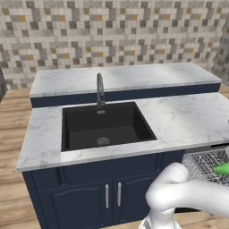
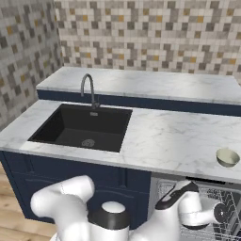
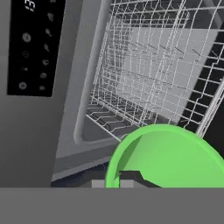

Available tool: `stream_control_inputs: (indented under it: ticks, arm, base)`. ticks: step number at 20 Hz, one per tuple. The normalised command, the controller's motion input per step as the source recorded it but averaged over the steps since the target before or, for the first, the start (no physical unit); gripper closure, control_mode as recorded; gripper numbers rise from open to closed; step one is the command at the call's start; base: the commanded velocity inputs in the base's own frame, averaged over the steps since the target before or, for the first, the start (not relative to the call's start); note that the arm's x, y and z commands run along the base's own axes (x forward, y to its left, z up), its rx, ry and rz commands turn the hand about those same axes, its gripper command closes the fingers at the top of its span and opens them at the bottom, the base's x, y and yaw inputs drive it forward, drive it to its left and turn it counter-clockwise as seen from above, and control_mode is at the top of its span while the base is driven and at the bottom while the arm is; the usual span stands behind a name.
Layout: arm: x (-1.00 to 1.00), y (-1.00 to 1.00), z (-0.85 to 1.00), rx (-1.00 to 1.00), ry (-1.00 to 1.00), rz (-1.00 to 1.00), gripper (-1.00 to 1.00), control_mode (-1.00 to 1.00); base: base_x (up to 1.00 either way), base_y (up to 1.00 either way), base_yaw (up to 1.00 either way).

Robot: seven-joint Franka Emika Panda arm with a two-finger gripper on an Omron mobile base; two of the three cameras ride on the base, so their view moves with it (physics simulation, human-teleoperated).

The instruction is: Pick up the cup and bowl from the counter, place them in the dishwasher, and close the dishwasher door.

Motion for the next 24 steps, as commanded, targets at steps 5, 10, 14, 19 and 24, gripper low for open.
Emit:
stream_control_inputs:
  ticks: [5, 10, 14, 19, 24]
  arm:
    - [0.21, -0.25, -0.49, 0.07, 0.0, 0.0, 1.0, -1.0]
    - [0.31, -0.01, -0.26, -0.07, 0.0, 0.0, 1.0, -1.0]
    - [0.27, 0.0, -0.21, -0.1, 0.01, 0.0, 1.0, -1.0]
    - [0.27, 0.0, -0.49, -0.07, 0.05, 0.0, 1.0, -1.0]
    - [0.28, 0.0, -0.54, -0.04, 0.07, 0.0, 1.0, -1.0]
  base:
    - [0.0, 0.0, 0.0]
    - [0.0, 0.0, 0.0]
    - [0.0, 0.0, 0.0]
    - [0.0, 0.0, 0.0]
    - [0.0, 0.0, 0.0]
